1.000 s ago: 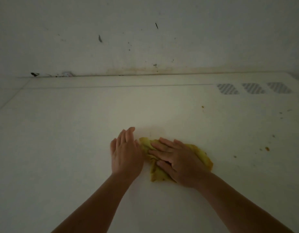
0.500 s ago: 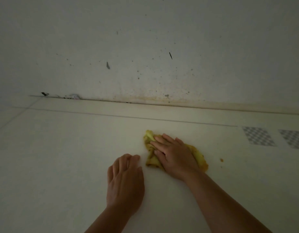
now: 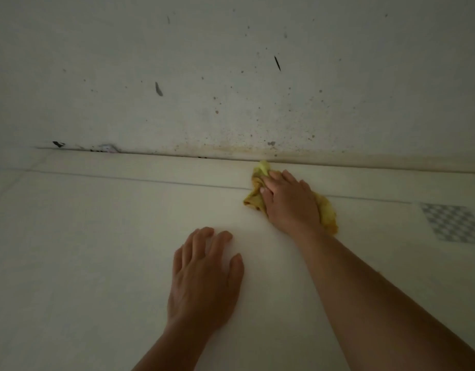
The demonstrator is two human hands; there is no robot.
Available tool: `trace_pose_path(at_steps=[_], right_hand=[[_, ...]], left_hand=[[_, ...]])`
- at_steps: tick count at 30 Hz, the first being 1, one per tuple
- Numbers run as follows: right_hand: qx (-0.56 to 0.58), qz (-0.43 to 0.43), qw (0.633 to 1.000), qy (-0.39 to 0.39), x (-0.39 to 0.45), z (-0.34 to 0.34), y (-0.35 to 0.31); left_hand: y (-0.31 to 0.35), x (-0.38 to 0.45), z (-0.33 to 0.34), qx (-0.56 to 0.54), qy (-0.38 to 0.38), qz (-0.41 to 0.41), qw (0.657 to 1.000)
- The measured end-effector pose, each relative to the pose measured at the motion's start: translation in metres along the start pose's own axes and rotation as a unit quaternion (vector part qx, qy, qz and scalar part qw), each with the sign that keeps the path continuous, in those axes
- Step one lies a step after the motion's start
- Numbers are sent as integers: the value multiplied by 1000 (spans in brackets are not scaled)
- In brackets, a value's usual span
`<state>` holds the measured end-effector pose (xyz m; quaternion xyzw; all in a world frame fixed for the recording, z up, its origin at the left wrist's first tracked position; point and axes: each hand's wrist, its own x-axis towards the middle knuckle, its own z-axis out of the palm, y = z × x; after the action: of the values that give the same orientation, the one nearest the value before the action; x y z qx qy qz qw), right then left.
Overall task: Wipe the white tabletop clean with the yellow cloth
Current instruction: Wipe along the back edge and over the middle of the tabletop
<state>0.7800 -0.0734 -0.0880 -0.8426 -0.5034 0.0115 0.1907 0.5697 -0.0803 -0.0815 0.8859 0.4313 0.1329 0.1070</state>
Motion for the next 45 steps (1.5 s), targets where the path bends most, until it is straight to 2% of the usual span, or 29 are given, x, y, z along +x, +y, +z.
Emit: trace_pose_path(at_steps=[4, 9, 13, 23, 26, 30, 45], right_hand=[[-18, 46, 999, 18, 3, -9, 22], [-59, 94, 994, 25, -18, -35, 82], [-49, 77, 996, 4, -42, -51, 107], [13, -51, 997, -58, -140, -64, 82], [16, -67, 995, -66, -175, -64, 70], [21, -71, 994, -79, -219, -65, 54], [33, -75, 991, -104, -391, -81, -14]], left_hand=[[-2, 2, -1, -8, 0, 6, 1000], [-3, 2, 1, -8, 7, 9, 1000], [-2, 2, 2, -1, 6, 8, 1000], [4, 1, -4, -15, 29, 30, 999], [7, -3, -5, 26, 40, 85, 995], [18, -12, -12, 38, 7, 90, 995], [46, -192, -21, -121, -46, 111, 985]])
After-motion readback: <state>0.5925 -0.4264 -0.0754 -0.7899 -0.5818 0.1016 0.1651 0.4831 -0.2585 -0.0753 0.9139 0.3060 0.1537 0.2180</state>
